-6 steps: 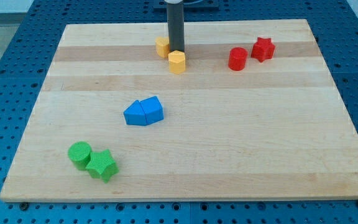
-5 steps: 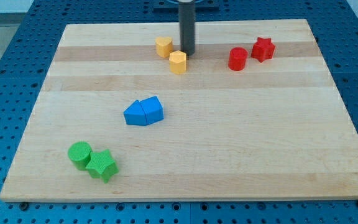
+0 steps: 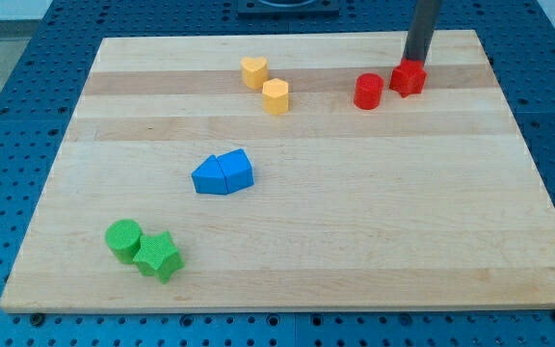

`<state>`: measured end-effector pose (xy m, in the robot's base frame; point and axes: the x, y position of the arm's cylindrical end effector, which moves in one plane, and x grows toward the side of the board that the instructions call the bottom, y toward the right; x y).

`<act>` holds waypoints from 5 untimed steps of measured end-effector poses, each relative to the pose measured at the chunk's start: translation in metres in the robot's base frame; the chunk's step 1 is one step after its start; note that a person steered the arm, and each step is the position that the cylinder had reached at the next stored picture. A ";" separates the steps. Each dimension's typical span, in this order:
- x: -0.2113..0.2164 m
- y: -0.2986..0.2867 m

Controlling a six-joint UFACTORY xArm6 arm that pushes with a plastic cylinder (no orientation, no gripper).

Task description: Point your arm at yellow hexagon

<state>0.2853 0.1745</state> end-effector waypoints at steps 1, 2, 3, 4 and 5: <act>0.005 -0.001; 0.006 0.015; 0.005 0.072; 0.008 0.085; 0.008 0.081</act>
